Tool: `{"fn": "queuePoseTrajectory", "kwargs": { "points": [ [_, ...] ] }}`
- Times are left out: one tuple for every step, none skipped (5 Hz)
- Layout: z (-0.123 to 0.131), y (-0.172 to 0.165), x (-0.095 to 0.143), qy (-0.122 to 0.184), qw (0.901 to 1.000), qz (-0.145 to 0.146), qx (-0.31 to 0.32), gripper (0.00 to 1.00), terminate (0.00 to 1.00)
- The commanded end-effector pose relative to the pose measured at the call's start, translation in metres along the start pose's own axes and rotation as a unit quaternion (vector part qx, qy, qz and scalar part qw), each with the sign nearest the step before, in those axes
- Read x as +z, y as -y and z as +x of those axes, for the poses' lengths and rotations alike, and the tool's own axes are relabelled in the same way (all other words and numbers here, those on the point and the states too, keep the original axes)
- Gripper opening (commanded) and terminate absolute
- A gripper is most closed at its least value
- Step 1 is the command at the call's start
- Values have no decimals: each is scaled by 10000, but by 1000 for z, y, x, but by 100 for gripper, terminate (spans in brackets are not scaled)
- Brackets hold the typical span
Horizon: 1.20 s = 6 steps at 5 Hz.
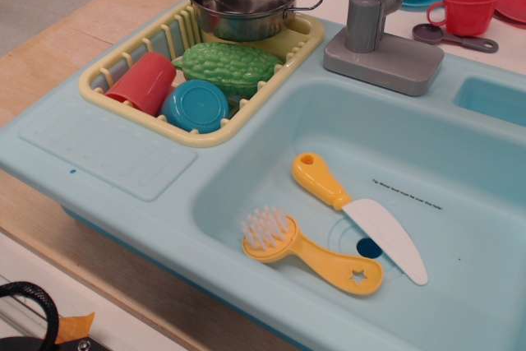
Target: Take lid off pot or pan
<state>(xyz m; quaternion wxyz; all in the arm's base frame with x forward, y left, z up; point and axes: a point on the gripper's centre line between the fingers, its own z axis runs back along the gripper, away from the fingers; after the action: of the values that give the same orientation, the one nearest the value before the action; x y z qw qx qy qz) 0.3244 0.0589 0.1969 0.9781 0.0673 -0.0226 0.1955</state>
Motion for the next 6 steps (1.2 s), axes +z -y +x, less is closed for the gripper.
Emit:
{"fn": "queuePoseTrajectory", "kwargs": {
  "points": [
    [-28, -18, -1, 177, 9974, -223, 655, 0, 0],
    [-48, -26, -7, 103, 9942, -254, 1039, 0, 0],
    [-66, -33, -7, 79, 9905, -215, 1354, 0, 0],
    [-79, -39, -17, -33, 9871, -297, 1571, 0, 0],
    [-92, -46, -28, -49, 9823, -315, 1844, 0, 0],
    [-98, -51, -35, -110, 9796, -271, 1990, 0, 0]
  ]
}}
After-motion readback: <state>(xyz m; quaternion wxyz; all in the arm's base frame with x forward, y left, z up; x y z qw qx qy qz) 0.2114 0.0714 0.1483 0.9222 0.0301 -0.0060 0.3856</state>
